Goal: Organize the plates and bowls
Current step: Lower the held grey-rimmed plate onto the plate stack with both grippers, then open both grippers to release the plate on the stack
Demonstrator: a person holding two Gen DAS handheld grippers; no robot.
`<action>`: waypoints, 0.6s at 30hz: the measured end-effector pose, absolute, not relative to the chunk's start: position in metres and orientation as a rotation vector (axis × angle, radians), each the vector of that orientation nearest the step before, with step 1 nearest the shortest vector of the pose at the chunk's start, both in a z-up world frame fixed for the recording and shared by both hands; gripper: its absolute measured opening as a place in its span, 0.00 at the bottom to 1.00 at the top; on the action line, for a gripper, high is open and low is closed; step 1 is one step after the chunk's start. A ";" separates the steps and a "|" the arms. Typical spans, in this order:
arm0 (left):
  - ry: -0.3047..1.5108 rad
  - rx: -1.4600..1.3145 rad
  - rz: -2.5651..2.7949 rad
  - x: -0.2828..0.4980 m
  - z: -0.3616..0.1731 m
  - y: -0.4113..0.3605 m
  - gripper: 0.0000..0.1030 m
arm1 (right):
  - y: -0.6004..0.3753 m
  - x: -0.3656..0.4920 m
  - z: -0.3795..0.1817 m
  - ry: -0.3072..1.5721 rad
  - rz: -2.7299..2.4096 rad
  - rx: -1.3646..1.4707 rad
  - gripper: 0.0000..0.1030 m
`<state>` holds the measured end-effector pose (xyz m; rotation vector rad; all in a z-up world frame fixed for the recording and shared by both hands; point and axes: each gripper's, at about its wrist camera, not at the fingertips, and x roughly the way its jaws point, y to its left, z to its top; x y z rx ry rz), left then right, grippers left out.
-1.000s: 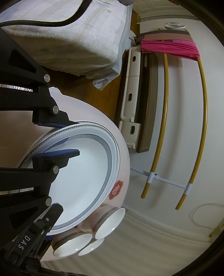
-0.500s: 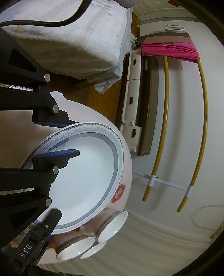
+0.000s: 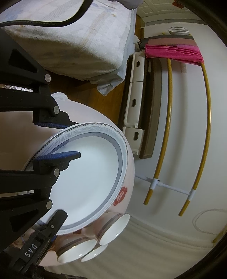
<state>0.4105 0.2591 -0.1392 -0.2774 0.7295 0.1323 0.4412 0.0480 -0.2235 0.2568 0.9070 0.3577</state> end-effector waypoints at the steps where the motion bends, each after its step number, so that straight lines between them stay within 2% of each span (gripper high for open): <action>1: 0.729 -0.274 0.128 0.411 -0.139 0.259 0.21 | 0.048 0.441 -0.223 0.909 0.360 0.259 0.45; 18: 0.755 -0.251 0.142 0.420 -0.147 0.254 0.28 | 0.038 0.443 -0.227 0.899 0.348 0.300 0.45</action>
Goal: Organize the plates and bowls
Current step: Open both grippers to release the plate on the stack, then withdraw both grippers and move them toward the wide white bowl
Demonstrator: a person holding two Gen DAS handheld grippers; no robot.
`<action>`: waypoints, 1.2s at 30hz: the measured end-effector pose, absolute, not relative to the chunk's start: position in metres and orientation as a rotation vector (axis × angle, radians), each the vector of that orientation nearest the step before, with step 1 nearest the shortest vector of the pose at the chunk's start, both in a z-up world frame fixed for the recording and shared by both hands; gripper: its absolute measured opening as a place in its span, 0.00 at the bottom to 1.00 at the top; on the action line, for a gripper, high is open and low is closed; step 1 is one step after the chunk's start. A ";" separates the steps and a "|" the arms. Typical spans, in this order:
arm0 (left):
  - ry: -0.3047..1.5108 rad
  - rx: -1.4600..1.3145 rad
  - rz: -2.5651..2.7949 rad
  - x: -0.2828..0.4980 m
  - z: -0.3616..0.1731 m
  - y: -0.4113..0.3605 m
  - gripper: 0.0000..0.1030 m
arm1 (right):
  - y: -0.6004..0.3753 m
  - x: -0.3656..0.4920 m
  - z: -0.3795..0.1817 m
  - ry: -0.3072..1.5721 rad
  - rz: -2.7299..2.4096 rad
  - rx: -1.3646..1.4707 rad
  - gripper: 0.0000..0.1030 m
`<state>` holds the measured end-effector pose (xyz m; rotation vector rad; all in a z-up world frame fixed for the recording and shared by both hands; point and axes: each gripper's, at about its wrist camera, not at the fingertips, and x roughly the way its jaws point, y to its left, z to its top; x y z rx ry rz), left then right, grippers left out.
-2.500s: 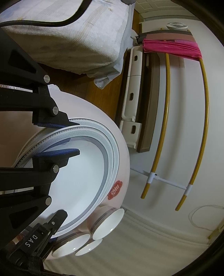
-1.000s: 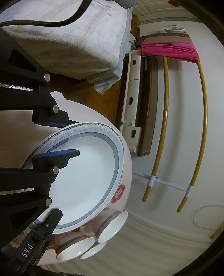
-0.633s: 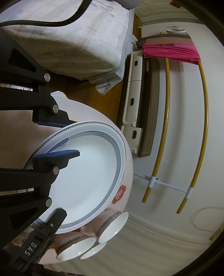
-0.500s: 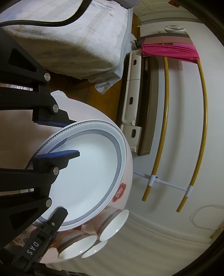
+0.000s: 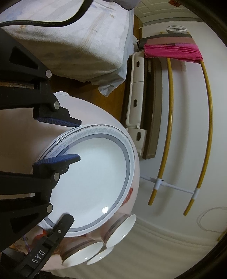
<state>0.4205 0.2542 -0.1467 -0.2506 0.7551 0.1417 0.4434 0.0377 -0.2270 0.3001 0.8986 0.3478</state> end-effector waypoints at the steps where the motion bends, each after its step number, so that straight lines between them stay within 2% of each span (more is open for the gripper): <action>1: 0.756 -0.254 0.139 0.421 -0.147 0.255 0.28 | 0.038 0.443 -0.227 0.898 0.349 0.297 0.45; 10: 0.762 -0.222 0.159 0.417 -0.139 0.243 0.29 | 0.039 0.437 -0.221 0.899 0.359 0.279 0.45; 12: 0.755 -0.221 0.154 0.412 -0.136 0.238 0.39 | 0.038 0.432 -0.216 0.888 0.361 0.266 0.45; 14: 0.739 -0.217 0.153 0.403 -0.129 0.231 0.52 | 0.037 0.427 -0.210 0.880 0.364 0.251 0.48; 16: 0.725 -0.204 0.159 0.394 -0.123 0.224 0.57 | 0.034 0.420 -0.203 0.871 0.368 0.244 0.53; 18: 0.704 -0.191 0.165 0.383 -0.113 0.216 0.61 | 0.029 0.413 -0.195 0.860 0.370 0.239 0.62; 23: 0.646 -0.172 0.177 0.350 -0.089 0.194 0.78 | 0.012 0.389 -0.172 0.826 0.399 0.243 0.70; 24: 0.635 -0.167 0.179 0.345 -0.085 0.190 0.78 | 0.009 0.385 -0.168 0.817 0.403 0.242 0.74; 26: 0.610 -0.156 0.177 0.331 -0.077 0.179 0.81 | 0.002 0.375 -0.158 0.797 0.414 0.247 0.77; 29: 0.583 -0.149 0.173 0.313 -0.069 0.166 0.88 | -0.010 0.359 -0.144 0.771 0.417 0.249 0.78; 36: 0.536 -0.124 0.145 0.281 -0.056 0.119 0.97 | -0.054 0.327 -0.122 0.711 0.415 0.268 0.83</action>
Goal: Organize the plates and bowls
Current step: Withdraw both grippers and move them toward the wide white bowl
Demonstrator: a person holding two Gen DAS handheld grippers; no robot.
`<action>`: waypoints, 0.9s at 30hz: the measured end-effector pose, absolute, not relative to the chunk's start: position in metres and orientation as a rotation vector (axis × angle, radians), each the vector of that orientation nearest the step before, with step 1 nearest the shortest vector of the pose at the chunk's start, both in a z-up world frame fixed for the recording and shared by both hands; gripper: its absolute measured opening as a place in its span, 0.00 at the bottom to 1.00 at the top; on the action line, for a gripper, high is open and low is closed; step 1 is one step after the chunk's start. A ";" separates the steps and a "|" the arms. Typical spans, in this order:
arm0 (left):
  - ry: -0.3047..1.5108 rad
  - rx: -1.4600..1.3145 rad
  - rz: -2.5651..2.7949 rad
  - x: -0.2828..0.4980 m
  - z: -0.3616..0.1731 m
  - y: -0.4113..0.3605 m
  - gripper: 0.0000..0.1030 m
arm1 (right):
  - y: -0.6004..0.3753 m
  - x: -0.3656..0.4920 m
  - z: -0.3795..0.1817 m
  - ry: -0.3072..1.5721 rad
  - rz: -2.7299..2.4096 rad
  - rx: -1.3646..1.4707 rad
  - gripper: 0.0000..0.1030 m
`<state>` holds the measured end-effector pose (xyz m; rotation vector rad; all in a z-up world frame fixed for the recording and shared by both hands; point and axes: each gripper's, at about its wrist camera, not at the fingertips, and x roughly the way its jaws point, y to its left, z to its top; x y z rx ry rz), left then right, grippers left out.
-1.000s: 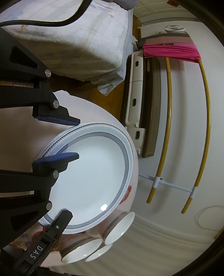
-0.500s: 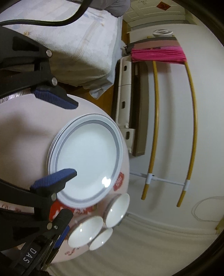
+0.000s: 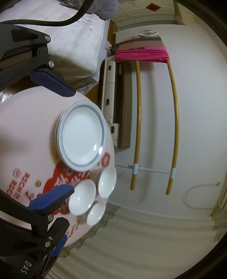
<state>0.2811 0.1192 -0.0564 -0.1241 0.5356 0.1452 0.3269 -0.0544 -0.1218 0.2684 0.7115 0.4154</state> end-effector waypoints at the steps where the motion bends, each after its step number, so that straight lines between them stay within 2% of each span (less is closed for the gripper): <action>1: 0.531 -0.121 0.142 0.279 -0.055 0.112 0.98 | -0.062 0.324 -0.120 0.704 0.410 0.271 0.84; 13: 0.522 -0.071 0.075 0.287 -0.044 0.038 0.99 | -0.152 0.319 -0.101 0.633 0.325 0.290 0.86; 27: 0.653 -0.037 0.096 0.392 -0.066 0.030 0.99 | -0.173 0.394 -0.135 0.736 0.319 0.312 0.87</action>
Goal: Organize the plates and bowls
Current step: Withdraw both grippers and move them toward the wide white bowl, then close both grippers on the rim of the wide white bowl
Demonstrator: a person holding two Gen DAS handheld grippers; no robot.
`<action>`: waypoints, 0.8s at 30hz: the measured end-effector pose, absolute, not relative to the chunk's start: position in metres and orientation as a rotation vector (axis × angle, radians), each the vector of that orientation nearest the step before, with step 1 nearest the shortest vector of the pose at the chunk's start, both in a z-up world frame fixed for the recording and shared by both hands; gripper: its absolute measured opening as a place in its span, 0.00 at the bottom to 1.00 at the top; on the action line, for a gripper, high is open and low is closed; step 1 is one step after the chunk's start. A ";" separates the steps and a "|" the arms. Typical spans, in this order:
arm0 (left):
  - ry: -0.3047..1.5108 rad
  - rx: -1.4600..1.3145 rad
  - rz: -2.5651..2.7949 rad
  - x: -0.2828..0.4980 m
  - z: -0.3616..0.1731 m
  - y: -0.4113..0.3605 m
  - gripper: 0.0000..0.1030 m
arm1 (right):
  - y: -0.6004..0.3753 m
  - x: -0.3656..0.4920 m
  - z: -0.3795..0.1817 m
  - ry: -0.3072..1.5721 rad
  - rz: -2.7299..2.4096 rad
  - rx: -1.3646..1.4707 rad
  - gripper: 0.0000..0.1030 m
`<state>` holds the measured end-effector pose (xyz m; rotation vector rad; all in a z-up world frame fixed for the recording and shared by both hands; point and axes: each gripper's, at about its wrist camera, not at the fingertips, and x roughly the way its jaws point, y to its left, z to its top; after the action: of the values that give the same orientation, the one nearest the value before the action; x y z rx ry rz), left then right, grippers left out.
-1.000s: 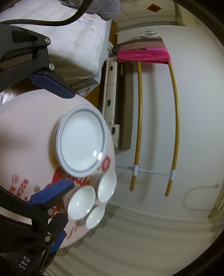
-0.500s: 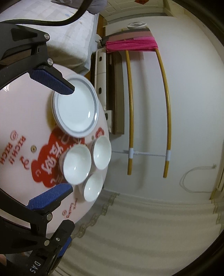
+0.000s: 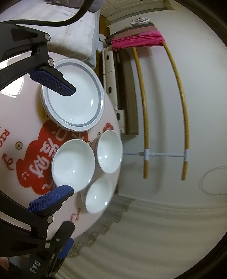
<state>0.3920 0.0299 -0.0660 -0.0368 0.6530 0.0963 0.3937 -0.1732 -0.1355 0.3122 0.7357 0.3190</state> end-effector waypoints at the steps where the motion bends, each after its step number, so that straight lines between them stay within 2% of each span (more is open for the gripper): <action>1: 0.668 -0.028 0.100 0.402 -0.071 0.031 0.97 | -0.169 0.402 -0.141 0.753 0.321 0.305 0.87; 7: 0.735 0.002 0.118 0.450 -0.083 0.039 0.90 | -0.147 0.442 -0.171 0.834 0.342 0.297 0.86; 11: 0.746 0.019 0.120 0.469 -0.086 0.045 0.90 | -0.137 0.462 -0.185 0.876 0.362 0.291 0.77; 13: 0.755 0.028 0.117 0.479 -0.090 0.044 0.90 | -0.131 0.469 -0.192 0.896 0.373 0.287 0.70; 15: 0.770 0.039 0.104 0.490 -0.094 0.041 0.89 | -0.128 0.475 -0.198 0.918 0.384 0.285 0.54; 16: 0.776 0.041 0.095 0.493 -0.096 0.040 0.86 | -0.127 0.477 -0.201 0.930 0.390 0.285 0.52; 19: 0.802 0.049 0.075 0.510 -0.105 0.035 0.77 | -0.126 0.480 -0.210 0.949 0.411 0.295 0.40; 21: 0.820 0.049 0.062 0.518 -0.108 0.032 0.70 | -0.129 0.479 -0.211 0.944 0.425 0.304 0.26; 23: 0.836 0.040 0.035 0.524 -0.110 0.029 0.59 | -0.132 0.478 -0.211 0.942 0.424 0.299 0.20; 24: 0.842 0.040 0.027 0.527 -0.111 0.028 0.58 | -0.134 0.478 -0.212 0.947 0.424 0.302 0.19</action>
<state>0.5265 0.0285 -0.1113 0.0398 0.8416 0.0271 0.4781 -0.1345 -0.2124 0.3021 0.9467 0.4240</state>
